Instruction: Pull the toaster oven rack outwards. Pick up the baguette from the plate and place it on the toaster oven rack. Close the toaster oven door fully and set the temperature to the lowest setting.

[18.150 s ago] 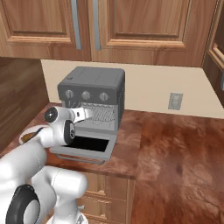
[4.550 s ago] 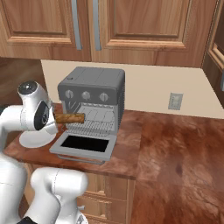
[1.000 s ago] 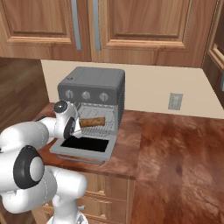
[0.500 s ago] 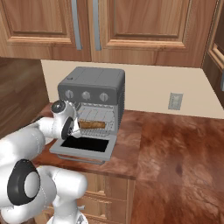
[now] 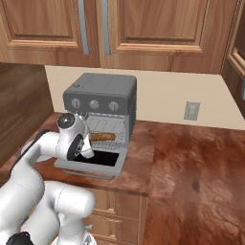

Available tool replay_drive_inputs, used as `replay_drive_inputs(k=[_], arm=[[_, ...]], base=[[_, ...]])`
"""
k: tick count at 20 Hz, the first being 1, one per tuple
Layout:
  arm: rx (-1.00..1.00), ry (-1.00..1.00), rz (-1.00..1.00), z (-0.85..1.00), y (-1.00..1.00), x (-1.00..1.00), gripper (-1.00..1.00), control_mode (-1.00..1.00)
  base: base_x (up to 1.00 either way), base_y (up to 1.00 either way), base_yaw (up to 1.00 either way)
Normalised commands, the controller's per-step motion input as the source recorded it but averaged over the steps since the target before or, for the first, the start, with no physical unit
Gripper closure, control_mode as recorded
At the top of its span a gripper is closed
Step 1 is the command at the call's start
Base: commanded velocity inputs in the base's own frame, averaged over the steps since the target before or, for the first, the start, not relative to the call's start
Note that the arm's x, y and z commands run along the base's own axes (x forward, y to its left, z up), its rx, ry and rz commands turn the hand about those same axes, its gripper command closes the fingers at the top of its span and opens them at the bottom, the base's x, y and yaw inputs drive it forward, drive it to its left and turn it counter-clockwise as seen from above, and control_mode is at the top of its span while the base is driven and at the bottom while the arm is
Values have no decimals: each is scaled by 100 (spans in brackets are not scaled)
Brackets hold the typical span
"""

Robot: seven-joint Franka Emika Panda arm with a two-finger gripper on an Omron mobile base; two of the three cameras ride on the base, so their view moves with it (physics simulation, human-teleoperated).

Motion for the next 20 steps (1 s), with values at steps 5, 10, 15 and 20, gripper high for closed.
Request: replay_drive_inputs(k=[5, 10, 15, 20], arm=[[0, 7, 37, 5, -29, -23, -100, -100], [-6, 10, 57, 0, -1, -6, -100, -100], [-25, 19, 37, 0, 23, 0, -100, -100], [-30, 5, 22, -2, 21, -6, -100, -100]], base=[[0, 0, 0], [0, 0, 0], [0, 0, 0], [0, 0, 0]])
